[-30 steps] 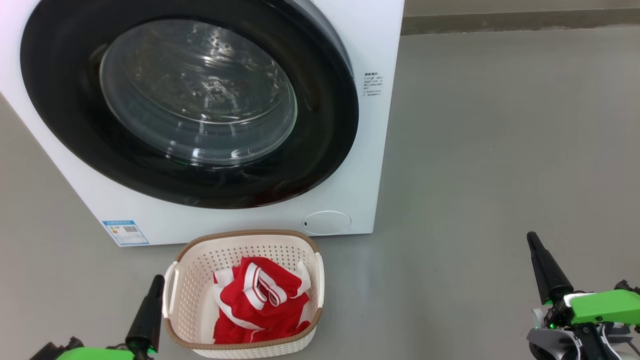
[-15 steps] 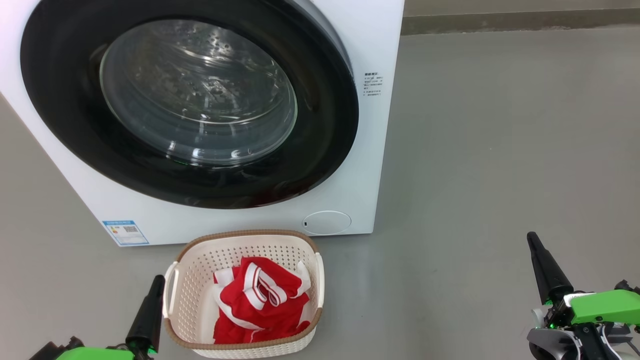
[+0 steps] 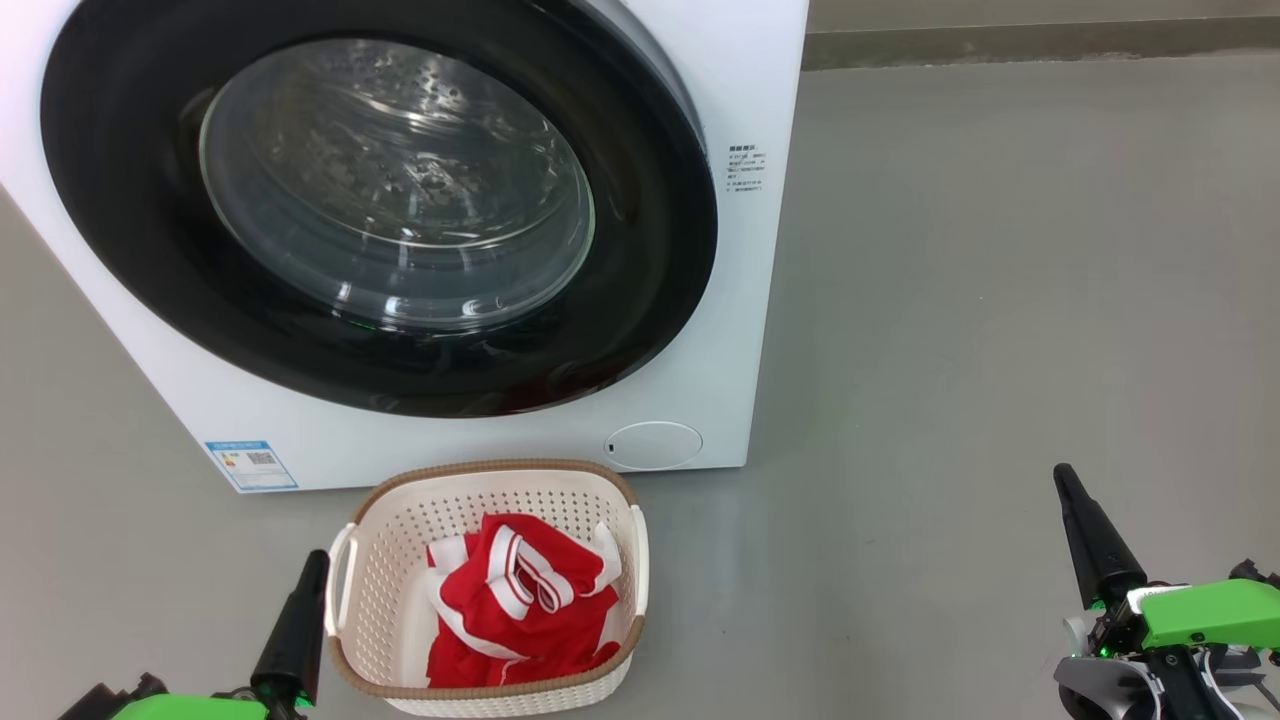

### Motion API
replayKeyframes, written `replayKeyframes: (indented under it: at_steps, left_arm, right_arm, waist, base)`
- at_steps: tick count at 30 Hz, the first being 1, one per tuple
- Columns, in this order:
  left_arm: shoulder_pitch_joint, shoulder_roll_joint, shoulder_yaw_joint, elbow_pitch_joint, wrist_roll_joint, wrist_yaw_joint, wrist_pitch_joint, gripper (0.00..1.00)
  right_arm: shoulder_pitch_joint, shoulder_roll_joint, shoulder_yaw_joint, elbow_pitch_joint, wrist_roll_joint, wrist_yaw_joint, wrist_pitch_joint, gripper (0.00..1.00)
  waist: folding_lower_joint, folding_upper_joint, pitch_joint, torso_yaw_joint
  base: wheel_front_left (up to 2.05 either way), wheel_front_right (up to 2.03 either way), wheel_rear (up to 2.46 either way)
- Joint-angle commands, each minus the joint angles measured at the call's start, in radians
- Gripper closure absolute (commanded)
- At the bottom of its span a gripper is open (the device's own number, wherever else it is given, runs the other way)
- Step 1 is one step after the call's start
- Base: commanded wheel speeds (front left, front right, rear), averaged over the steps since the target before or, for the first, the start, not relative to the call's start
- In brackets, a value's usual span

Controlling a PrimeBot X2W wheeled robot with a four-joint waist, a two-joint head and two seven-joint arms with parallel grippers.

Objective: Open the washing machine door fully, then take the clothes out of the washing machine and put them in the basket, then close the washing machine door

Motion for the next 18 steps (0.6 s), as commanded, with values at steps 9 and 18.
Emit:
replayKeyframes:
  at_steps: [9, 18]
  left_arm:
    - [-0.041, 0.007, 0.037, -0.020, 0.008, -0.007, 0.004, 1.00]
    - [-0.041, 0.006, 0.037, -0.020, 0.009, -0.007, 0.005, 1.00]
  right_arm:
    - [-0.043, -0.005, 0.014, -0.024, -0.006, 0.001, 0.007, 1.00]
    - [-0.043, -0.004, 0.013, -0.024, -0.007, 0.001, 0.007, 1.00]
  waist:
    - [0.0000, 0.0000, 0.000, 0.000]
    - [0.0000, 0.0000, 0.000, 0.000]
  base:
    - [0.00, 0.00, 0.00]
    - [0.00, 0.00, 0.00]
